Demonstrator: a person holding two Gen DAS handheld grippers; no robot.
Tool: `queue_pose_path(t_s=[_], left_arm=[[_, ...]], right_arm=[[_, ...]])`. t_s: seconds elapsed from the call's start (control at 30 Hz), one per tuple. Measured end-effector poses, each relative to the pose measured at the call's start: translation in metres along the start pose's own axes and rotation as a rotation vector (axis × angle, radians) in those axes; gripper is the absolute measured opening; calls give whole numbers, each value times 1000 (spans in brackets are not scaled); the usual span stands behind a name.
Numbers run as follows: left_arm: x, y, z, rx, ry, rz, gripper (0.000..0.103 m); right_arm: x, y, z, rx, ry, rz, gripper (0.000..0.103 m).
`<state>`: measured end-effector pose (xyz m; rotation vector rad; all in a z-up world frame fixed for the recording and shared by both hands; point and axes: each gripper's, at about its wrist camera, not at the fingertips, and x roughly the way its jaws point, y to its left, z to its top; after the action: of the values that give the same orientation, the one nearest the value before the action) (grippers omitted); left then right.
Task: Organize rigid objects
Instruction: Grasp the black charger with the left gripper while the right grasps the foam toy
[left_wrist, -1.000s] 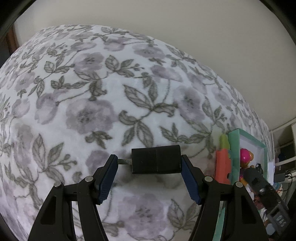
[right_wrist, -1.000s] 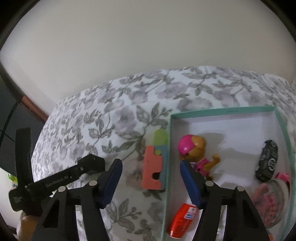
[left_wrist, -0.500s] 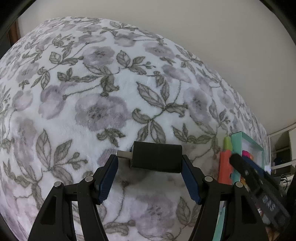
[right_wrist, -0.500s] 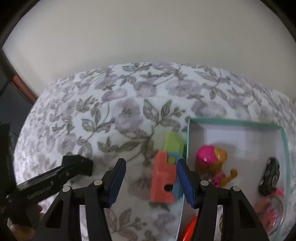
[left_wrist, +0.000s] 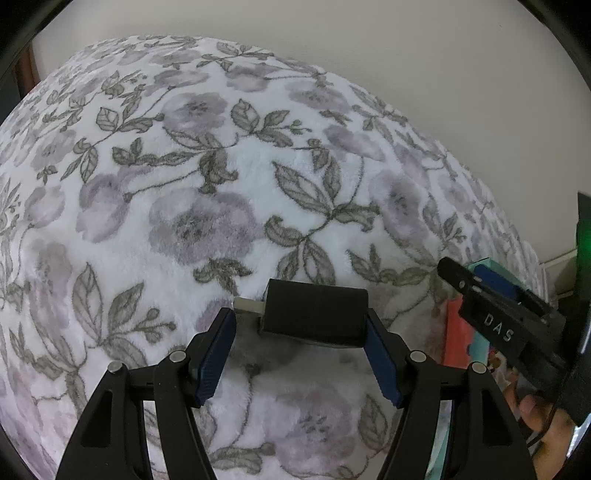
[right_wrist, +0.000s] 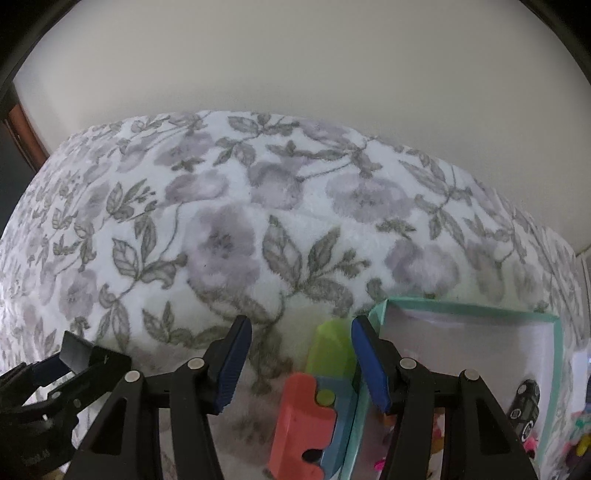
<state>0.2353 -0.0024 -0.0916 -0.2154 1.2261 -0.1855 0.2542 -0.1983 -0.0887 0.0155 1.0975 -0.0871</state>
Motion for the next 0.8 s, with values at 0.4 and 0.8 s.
queue_pose_path(t_s=[0.4, 0.8], left_arm=[[3, 4, 1, -15, 13, -17, 70], [-1, 8, -2, -9, 7, -22, 70]], right_arm=[[8, 9, -4, -39, 65, 17, 61], [-16, 3, -42, 4, 141, 186, 62]])
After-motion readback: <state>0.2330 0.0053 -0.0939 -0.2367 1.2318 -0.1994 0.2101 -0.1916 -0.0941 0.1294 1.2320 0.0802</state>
